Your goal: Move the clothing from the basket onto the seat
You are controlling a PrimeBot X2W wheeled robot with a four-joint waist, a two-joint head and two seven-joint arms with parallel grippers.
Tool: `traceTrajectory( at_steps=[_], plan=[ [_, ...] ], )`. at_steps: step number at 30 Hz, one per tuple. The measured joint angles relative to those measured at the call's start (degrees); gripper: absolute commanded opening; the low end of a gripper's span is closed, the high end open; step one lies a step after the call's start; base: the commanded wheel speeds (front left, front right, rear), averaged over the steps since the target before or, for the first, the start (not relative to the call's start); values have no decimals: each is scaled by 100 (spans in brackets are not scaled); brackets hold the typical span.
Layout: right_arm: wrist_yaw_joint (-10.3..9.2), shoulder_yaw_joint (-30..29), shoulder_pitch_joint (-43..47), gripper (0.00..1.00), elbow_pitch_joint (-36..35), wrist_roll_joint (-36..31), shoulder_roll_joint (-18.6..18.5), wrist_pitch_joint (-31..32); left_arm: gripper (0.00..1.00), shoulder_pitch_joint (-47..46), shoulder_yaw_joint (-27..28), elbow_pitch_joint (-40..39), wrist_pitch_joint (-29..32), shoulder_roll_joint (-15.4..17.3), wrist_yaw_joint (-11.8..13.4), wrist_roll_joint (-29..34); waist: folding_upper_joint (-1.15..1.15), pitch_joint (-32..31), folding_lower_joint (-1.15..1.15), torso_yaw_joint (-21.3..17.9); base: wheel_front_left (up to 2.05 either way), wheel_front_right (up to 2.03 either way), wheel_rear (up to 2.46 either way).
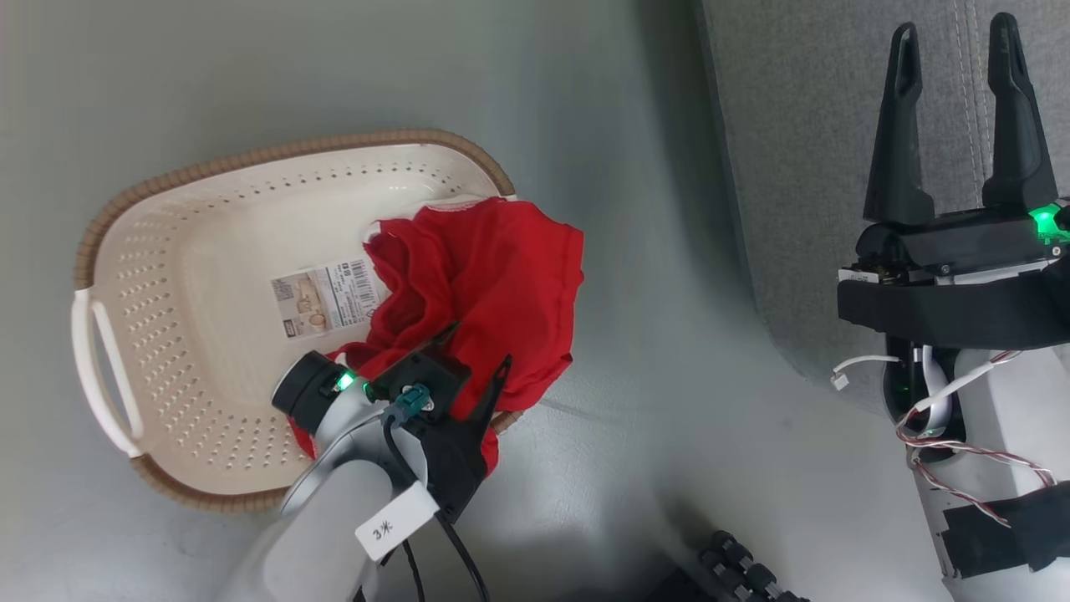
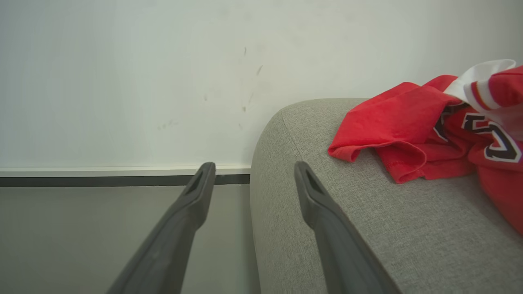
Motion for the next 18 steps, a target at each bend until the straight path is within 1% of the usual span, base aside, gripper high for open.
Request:
traceTrajectory(
  at_steps=[4, 8, 11, 12, 13, 14, 15, 16, 17, 18],
  plan=[
    [19, 29, -7, 100, -8, -29, 64, 1, 100, -143, -65, 190, 2, -1, -4, -13, 0, 104, 0, -78, 0, 0, 0],
    [26, 30, -30, 100, -12, -32, 112, 1, 100, -290, -133, 356, 2, 0, -4, -165, 0, 216, 0, -153, 0, 0, 0],
    [69, 33, -99, 100, -7, -51, 171, 1, 100, -432, -191, 494, 1, 3, -4, -241, 0, 318, 0, -230, 0, 0, 0],
    [70, 30, -126, 100, -8, -60, 176, 1, 96, -453, -222, 533, 1, 5, -4, -252, 0, 338, 0, -249, 0, 0, 0],
    [75, 20, -130, 100, -3, -86, 176, 0, 89, -485, -278, 598, -1, 7, -5, -259, 0, 357, 0, -267, 0, 0, 0],
    [75, 11, -126, 100, 12, -101, 176, 0, 76, -513, -319, 642, -1, 5, -5, -265, 0, 371, 0, -281, 0, 0, 0],
    [76, -1, -126, 100, 25, -115, 176, 0, 67, -531, -345, 671, -2, 3, -5, -285, 0, 382, 0, -293, 0, 0, 0],
    [76, -5, -126, 100, 34, -138, 176, 0, 53, -537, -360, 701, -9, 3, -5, -307, 0, 391, 0, -302, 0, 0, 0],
    [76, -8, -126, 100, 37, -141, 178, 0, 47, -542, -377, 742, -10, 3, -5, -311, 0, 398, 0, -310, 0, 0, 0],
    [77, -8, -126, 100, 38, -142, 186, 0, 47, -548, -394, 789, -15, 8, -5, -324, 0, 403, 0, -318, 0, 0, 0]
  ],
)
